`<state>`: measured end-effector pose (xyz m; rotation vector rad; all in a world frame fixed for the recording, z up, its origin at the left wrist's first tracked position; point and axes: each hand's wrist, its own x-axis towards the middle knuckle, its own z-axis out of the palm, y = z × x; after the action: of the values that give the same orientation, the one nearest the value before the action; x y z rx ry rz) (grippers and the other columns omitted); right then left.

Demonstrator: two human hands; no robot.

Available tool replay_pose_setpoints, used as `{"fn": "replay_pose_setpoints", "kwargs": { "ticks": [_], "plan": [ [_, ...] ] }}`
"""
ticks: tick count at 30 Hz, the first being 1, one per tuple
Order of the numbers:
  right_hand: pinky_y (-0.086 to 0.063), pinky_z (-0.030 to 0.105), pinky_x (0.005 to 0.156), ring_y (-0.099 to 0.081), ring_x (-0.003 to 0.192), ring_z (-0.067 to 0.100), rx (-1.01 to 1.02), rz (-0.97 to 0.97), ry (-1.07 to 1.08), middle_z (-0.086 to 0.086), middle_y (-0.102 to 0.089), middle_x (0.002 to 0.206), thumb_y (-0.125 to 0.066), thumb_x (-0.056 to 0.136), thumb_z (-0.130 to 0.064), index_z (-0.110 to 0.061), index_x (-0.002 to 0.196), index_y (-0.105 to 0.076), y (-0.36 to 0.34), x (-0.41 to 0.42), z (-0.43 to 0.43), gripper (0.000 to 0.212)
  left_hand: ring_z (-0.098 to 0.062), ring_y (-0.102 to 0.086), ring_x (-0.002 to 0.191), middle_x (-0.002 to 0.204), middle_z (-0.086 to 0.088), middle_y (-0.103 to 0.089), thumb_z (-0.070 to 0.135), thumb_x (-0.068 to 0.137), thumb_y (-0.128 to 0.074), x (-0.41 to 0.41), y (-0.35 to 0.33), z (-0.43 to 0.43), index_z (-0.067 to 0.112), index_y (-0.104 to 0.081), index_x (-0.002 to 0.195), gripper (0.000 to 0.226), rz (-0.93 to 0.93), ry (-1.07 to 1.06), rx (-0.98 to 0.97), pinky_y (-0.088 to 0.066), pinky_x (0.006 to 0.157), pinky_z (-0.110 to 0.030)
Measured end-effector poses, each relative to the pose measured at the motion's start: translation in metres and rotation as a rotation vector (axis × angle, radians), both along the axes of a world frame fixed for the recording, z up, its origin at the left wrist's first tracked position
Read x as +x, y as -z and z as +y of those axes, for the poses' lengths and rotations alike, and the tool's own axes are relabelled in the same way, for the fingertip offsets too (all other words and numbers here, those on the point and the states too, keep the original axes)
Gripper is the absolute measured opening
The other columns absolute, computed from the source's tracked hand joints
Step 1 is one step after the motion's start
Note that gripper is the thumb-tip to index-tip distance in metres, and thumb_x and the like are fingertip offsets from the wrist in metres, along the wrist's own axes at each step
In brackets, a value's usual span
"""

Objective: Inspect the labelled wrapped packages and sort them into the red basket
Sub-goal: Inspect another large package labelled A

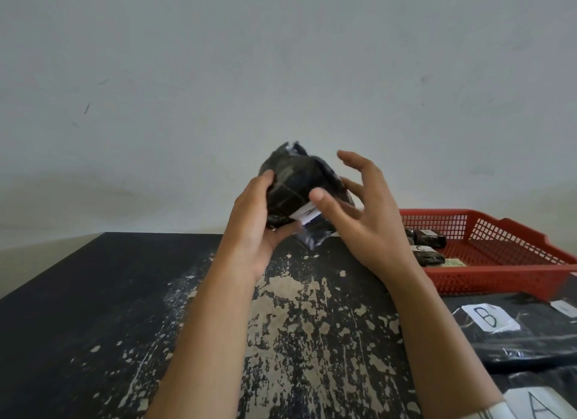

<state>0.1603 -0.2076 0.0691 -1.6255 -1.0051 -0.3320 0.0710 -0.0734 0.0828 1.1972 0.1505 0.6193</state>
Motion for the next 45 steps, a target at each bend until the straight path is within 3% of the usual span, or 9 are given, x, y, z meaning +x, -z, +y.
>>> {"fn": "replay_pose_setpoints", "kwargs": {
  "ticks": [2,6,10,15,20,25,31,37,45],
  "plan": [
    [-0.040,0.004,0.102,-0.045,0.130,0.001,-0.141,-0.187,0.102,-0.008,-0.038,0.154,-0.077,0.090,-0.043,-0.027,0.156,-0.036,0.002,0.002,0.004,0.080,-0.028,-0.070,0.107,0.116,-0.018,-0.072,0.038,0.107,-0.046,-0.001,0.000,0.002,0.015,-0.068,0.118,0.034,-0.026,0.031,-0.176,-0.066,0.079,-0.040],
    [-0.013,0.057,0.130,-0.006,0.161,0.014,-0.451,-0.314,0.156,-0.015,-0.009,0.173,-0.079,0.085,-0.044,-0.039,0.165,0.000,0.004,0.008,0.006,0.112,-0.034,-0.073,0.109,0.120,-0.019,-0.074,0.036,0.109,-0.044,0.000,0.003,0.010,0.016,-0.067,0.126,0.035,-0.004,0.076,-0.272,-0.066,0.070,-0.044],
    [0.006,0.065,0.125,0.013,0.159,0.008,-0.633,-0.334,0.202,-0.024,0.010,0.171,-0.087,0.076,-0.045,-0.043,0.161,0.019,-0.001,0.012,0.001,0.135,-0.022,-0.079,0.085,0.102,-0.008,-0.081,0.040,0.109,-0.040,0.003,0.007,0.014,0.021,-0.070,0.116,0.036,0.097,0.077,-0.179,-0.065,0.059,-0.034],
    [-0.003,0.067,0.127,-0.013,0.156,0.020,-0.633,-0.381,0.248,-0.005,-0.017,0.166,-0.084,0.077,-0.042,-0.034,0.166,0.003,-0.009,0.025,-0.012,0.125,-0.017,-0.069,0.068,0.090,-0.002,-0.076,0.045,0.108,-0.040,0.016,0.014,0.007,0.025,-0.070,0.101,0.036,0.187,0.044,-0.103,-0.053,0.045,-0.024],
    [-0.007,0.064,0.128,-0.020,0.154,0.024,-0.739,-0.377,0.273,0.001,-0.023,0.163,-0.088,0.074,-0.033,-0.026,0.166,0.003,-0.022,0.056,-0.042,0.129,-0.027,-0.073,0.104,0.116,-0.008,-0.076,0.054,0.107,-0.034,0.049,0.019,-0.014,0.022,-0.066,0.123,0.048,0.294,0.070,-0.064,-0.058,0.074,-0.036],
    [-0.007,0.065,0.126,-0.021,0.155,0.027,-0.875,-0.423,0.354,0.003,-0.021,0.167,-0.088,0.075,-0.026,-0.021,0.167,0.001,-0.029,0.098,-0.088,0.128,-0.024,-0.070,0.106,0.112,-0.005,-0.072,0.048,0.110,-0.033,0.096,0.033,-0.052,0.022,-0.061,0.105,0.039,0.385,0.013,-0.039,-0.054,0.084,-0.037],
    [-0.012,0.065,0.125,-0.023,0.155,0.028,-1.018,-0.374,0.410,0.004,-0.024,0.165,-0.084,0.077,-0.013,-0.017,0.166,-0.006,-0.031,0.158,-0.141,0.118,-0.022,-0.060,0.119,0.127,-0.004,-0.066,0.024,0.104,-0.050,0.160,0.075,-0.085,0.027,-0.061,0.100,0.012,0.468,-0.073,0.293,-0.047,0.109,-0.046],
    [-0.040,0.052,0.115,-0.035,0.148,0.030,-1.289,-0.219,0.342,0.005,-0.028,0.161,-0.092,0.065,0.000,-0.025,0.166,-0.004,-0.033,0.217,-0.171,0.135,-0.022,-0.065,0.107,0.114,-0.005,-0.071,0.011,0.103,-0.048,0.203,0.116,-0.092,0.018,-0.064,0.109,0.018,0.477,-0.191,0.387,-0.052,0.099,-0.043],
    [-0.047,0.053,0.104,-0.041,0.144,0.038,-1.707,-0.044,0.260,0.007,-0.038,0.161,-0.093,0.066,0.001,-0.036,0.164,-0.009,-0.031,0.245,-0.172,0.134,-0.009,-0.063,0.088,0.103,0.004,-0.067,0.017,0.106,-0.048,0.217,0.153,-0.095,0.017,-0.064,0.117,0.020,0.482,-0.308,0.469,-0.052,0.077,-0.031]
  ]
}}
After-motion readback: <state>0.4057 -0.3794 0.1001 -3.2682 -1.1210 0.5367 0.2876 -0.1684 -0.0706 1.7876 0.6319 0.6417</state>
